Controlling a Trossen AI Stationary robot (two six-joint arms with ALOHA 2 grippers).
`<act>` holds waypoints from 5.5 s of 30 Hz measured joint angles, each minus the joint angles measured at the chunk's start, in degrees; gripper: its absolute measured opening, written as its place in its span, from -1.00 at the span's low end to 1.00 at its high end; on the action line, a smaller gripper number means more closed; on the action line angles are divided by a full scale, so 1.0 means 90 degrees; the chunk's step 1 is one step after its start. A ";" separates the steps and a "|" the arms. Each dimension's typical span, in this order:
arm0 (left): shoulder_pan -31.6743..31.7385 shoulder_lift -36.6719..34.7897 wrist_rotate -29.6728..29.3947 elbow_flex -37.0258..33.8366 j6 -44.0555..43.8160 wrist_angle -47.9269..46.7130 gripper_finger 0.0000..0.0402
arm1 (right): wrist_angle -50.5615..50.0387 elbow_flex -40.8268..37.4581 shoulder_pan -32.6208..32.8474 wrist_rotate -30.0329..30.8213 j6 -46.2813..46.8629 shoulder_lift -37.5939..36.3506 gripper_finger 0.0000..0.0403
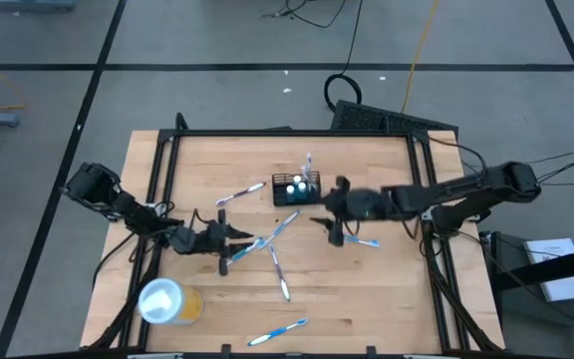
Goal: Pick & Place toothbrushing station
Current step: Put the purple toothbrush into the black organizer
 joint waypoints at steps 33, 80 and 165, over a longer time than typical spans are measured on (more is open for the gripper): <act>0.2816 -0.0468 0.0649 0.4221 -0.2157 -1.3238 -0.44 | -0.1556 -0.0002 0.1463 0.0956 0.0341 0.0007 0.03; 0.4161 0.0998 0.2035 0.3903 -0.1080 -1.2588 -0.92 | -0.1473 0.0000 0.1546 0.0907 0.0485 -0.0367 0.03; 0.0335 0.3677 0.0365 0.9209 -0.0569 -1.4325 -0.34 | -0.1520 -0.1003 0.1826 0.0438 0.2169 0.0075 -0.67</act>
